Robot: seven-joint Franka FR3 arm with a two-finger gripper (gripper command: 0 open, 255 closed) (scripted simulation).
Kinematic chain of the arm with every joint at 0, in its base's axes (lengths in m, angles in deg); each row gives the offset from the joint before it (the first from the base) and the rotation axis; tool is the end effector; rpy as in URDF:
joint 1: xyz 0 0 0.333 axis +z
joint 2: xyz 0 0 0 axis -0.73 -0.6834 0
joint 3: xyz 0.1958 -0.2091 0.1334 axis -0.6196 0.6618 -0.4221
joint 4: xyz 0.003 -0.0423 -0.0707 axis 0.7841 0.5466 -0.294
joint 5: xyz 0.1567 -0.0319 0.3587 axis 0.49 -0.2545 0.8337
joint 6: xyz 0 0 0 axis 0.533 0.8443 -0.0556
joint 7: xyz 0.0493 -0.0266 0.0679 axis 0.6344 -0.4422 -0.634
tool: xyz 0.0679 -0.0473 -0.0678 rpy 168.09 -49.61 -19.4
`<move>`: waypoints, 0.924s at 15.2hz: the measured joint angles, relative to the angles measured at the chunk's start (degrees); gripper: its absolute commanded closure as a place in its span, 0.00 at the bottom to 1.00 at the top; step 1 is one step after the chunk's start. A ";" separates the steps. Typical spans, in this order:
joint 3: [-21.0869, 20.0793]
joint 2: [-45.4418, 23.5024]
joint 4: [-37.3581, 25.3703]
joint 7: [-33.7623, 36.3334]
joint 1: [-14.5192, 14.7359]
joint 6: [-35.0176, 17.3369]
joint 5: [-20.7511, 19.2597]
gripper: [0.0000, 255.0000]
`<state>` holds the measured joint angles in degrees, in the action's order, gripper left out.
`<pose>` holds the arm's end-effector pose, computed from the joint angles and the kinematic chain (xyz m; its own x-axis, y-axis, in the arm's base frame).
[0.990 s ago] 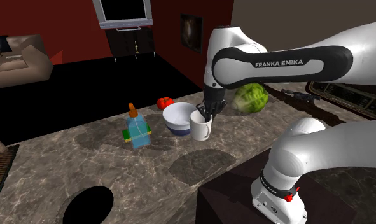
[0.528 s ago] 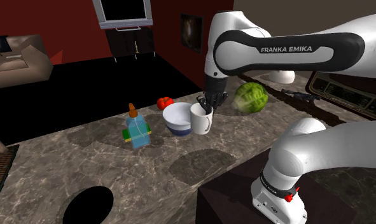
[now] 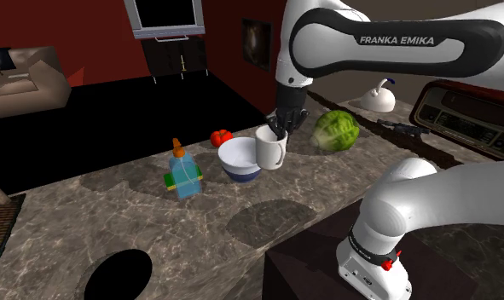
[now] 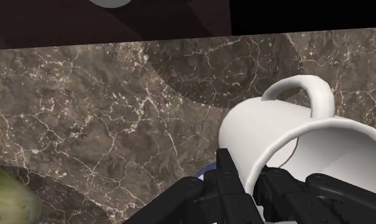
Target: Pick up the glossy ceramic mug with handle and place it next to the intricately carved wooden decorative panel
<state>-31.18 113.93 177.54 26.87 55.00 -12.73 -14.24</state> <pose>0.2730 0.1371 0.5473 0.9947 -0.1023 0.0138 -0.1013 -0.9931 -0.0597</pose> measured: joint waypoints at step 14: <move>1.80 -2.10 -11.23 0.20 -0.71 9.22 -1.62 1.00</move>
<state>-29.38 111.84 166.31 27.07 54.29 -3.51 -15.86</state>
